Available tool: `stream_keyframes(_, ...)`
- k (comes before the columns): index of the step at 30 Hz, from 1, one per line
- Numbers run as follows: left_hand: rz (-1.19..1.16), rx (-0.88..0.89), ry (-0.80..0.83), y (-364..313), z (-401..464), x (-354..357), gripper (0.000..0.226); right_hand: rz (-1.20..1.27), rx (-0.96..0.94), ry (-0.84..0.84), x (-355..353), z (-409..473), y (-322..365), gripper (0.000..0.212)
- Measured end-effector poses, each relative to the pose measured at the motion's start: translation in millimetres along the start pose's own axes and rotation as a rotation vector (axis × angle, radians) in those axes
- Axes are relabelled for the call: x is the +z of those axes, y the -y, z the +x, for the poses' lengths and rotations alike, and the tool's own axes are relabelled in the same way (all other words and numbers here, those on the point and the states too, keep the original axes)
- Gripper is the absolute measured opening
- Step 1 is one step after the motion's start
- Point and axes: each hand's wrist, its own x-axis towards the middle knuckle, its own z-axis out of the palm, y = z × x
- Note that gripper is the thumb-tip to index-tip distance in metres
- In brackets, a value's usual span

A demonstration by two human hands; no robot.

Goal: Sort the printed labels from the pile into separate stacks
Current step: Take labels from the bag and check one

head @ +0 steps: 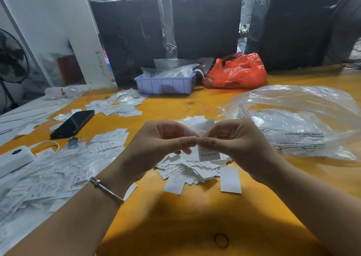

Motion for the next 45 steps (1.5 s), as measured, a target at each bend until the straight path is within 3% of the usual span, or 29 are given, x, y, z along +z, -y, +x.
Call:
stream_keyframes(3,-0.018,0.018,0.0,1,1,-1,0.018,0.017,0.008,0.011,-1,1,2,0.026)
stream_keyframes(13,-0.005,0.031,0.053,0,1,-1,0.021,0.101,0.025,-0.008,-4,4,3,0.013)
stream_keyframes(19,-0.018,0.054,0.062,0,0,0,0.015,0.057,-0.027,-0.044,-6,3,1,0.024)
stream_keyframes(26,-0.009,0.084,0.049,-1,-1,-1,0.026,0.062,-0.072,-0.033,-6,2,2,0.011)
stream_keyframes(33,0.041,0.138,-0.003,-1,0,4,0.027,-0.026,-0.086,-0.084,-5,2,4,0.021)
stream_keyframes(36,0.051,0.108,-0.015,0,1,2,0.026,0.029,-0.089,-0.207,-10,4,7,0.012)
stream_keyframes(38,0.084,0.072,0.014,1,1,1,0.028,0.109,-0.108,-0.297,-14,6,10,0.027)
stream_keyframes(42,0.112,0.011,0.101,2,1,2,0.025,0.149,-0.135,-0.261,-15,4,14,0.069)
stream_keyframes(45,0.111,-0.01,0.139,2,1,2,0.011,0.12,-0.095,-0.247,-15,3,13,0.077)
